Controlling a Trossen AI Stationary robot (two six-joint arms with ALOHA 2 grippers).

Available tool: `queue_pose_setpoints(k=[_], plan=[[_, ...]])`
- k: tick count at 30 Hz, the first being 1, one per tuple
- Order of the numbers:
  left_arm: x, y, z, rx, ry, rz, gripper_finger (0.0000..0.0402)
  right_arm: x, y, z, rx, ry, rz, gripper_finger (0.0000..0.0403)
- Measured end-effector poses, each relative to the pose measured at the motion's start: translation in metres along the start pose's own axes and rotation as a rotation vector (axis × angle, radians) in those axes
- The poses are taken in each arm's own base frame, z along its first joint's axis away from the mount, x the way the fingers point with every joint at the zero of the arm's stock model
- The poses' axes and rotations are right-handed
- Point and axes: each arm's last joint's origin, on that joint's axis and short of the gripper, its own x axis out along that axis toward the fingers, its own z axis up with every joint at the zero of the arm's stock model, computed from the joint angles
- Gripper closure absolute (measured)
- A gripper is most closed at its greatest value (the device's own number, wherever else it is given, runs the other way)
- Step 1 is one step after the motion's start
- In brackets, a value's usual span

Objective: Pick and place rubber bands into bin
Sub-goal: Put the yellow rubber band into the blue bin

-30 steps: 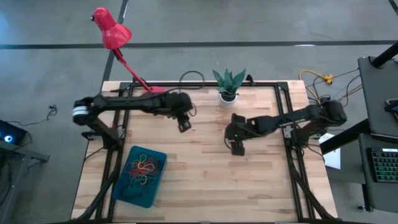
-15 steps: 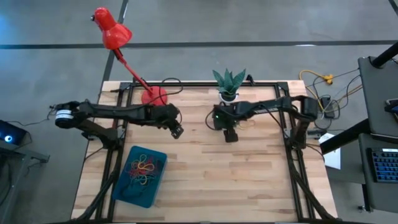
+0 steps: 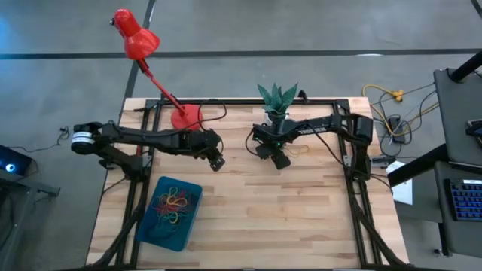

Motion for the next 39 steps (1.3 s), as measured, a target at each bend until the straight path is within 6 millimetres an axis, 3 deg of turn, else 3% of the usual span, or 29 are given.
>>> queue_pose_setpoints(k=[11,19,28,39], plan=[[0.001,-0.002,0.002,0.006,-0.023,-0.013,0.026,-0.007,-0.015,0.002,0.015,-0.034,-0.028,0.0239],[0.001,-0.001,0.002,0.005,-0.023,-0.013,0.026,0.002,-0.028,-0.01,0.083,-0.057,0.044,0.0239],[0.001,-0.001,0.002,0.004,-0.023,-0.013,0.026,0.013,-0.03,-0.006,0.107,-0.077,0.101,0.0243],[0.001,-0.001,0.002,0.004,-0.022,-0.012,0.026,0.017,-0.03,-0.007,0.144,-0.067,0.112,0.0333]])
